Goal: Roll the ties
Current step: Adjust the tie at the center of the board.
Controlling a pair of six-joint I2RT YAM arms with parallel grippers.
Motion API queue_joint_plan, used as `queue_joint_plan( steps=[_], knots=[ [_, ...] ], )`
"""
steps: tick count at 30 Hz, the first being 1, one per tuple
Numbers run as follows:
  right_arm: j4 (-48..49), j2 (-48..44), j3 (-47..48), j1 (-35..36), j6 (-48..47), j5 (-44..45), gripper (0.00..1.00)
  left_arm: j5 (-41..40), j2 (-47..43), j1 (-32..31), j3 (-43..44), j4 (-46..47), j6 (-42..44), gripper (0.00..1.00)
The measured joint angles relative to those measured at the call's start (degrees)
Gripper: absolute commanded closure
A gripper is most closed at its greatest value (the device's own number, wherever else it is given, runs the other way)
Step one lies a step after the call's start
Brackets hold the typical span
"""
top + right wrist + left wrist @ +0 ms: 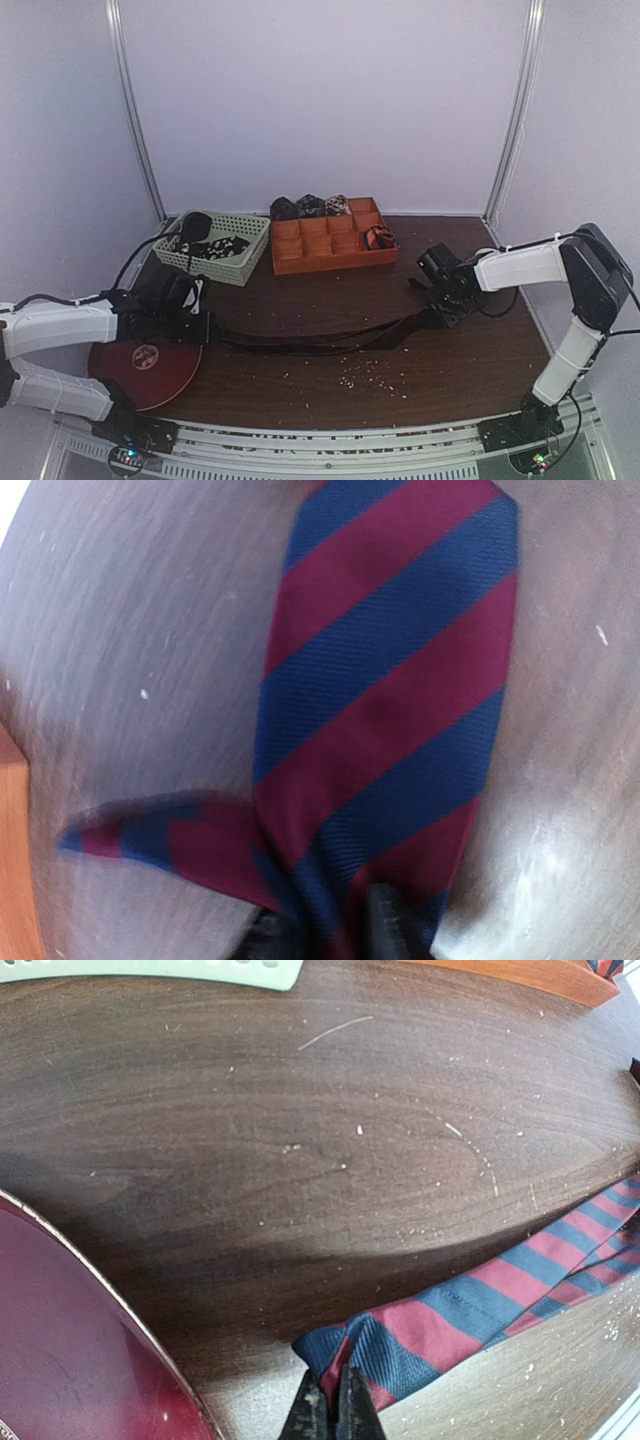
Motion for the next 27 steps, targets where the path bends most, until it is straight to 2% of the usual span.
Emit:
queue_joint_plan(
  steps=[6, 10, 14, 17, 20, 24, 27],
  knots=[
    [2.6, -2.0, -3.2, -1.6, -2.9, 2.1, 1.00, 0.2, 0.0, 0.0, 3.0, -1.2, -0.1, 1.00],
    [6.0, -10.2, -7.8, -2.8, -7.6, 4.9, 1.00, 1.8, 0.3, 0.0, 6.7, -1.1, 0.0, 1.00],
    [18.1, -23.8, -15.2, -5.8, -15.8, 5.8, 0.99, 4.0, 1.7, 0.0, 12.6, -0.3, 0.8, 1.00],
    [29.4, -36.3, -23.2, -7.0, -23.0, 5.9, 0.93, 5.7, 1.5, 0.0, 15.4, 2.5, 1.5, 1.00],
    [34.6, -47.8, -30.1, -7.2, -25.9, 6.5, 0.79, 5.8, 0.7, 0.0, 14.6, 5.1, 1.8, 1.00],
    [37.1, -57.7, -42.3, -7.2, -21.7, 6.7, 0.61, 6.0, 0.8, -0.1, 6.3, 9.2, 1.3, 1.00],
    [32.8, -61.5, -51.1, -7.2, -15.7, 6.0, 0.53, 6.1, 4.3, -0.1, 0.5, 9.2, 1.0, 1.00]
  ],
)
